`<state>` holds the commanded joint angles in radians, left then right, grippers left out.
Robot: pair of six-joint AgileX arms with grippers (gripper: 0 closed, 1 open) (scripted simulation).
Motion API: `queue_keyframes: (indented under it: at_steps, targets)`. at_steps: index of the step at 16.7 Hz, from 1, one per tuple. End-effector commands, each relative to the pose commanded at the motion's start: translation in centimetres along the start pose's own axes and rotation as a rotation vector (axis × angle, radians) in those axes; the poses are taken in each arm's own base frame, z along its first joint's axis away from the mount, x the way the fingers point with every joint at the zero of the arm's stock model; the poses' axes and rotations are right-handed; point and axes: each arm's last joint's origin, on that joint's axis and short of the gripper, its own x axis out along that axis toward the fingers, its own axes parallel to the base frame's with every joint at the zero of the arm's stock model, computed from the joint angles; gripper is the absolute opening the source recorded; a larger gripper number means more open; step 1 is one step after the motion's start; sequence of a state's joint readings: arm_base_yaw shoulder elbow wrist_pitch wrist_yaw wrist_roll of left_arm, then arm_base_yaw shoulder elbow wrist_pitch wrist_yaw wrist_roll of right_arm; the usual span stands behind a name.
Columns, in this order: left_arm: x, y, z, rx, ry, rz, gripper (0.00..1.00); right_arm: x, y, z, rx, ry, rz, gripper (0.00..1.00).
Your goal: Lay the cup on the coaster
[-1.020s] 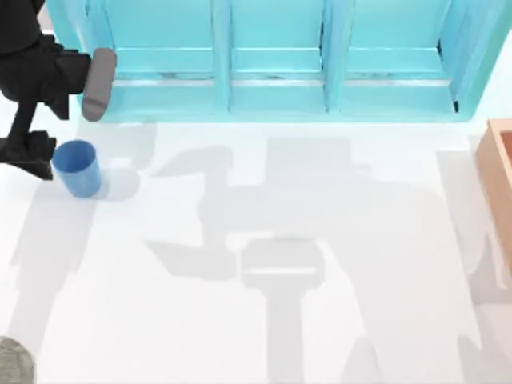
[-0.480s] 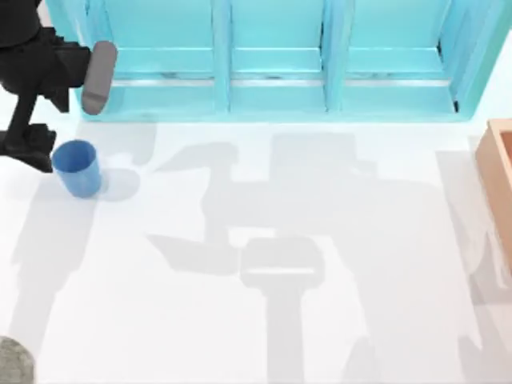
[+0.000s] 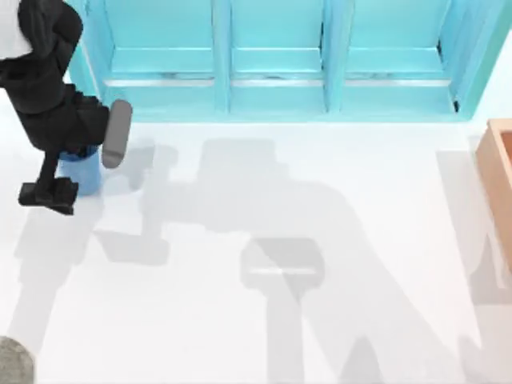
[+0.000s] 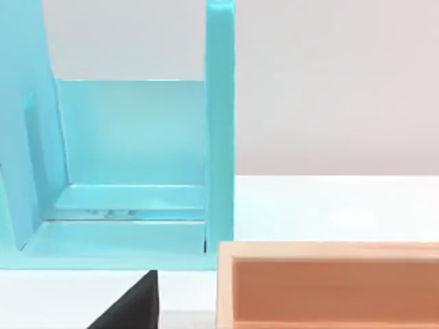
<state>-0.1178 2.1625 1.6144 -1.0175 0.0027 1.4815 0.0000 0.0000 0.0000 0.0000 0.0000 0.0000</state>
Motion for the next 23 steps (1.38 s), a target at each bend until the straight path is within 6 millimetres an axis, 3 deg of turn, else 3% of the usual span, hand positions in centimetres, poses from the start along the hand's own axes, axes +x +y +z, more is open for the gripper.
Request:
queue_keyframes:
  at_steps: [5,18,23]
  targets:
    - [0.84,-0.16,-0.02,0.0,0.0,-0.005,1.0,0.0,0.0,0.0,0.0,0.0,0.0,1.0]
    - [0.84,-0.16,-0.02,0.0,0.0,-0.005,0.02,0.0,0.0,0.0,0.0,0.0,0.0,1.0]
    - [0.84,-0.16,-0.02,0.0,0.0,-0.005,0.0,0.0,0.0,0.0,0.0,0.0,0.0,1.0]
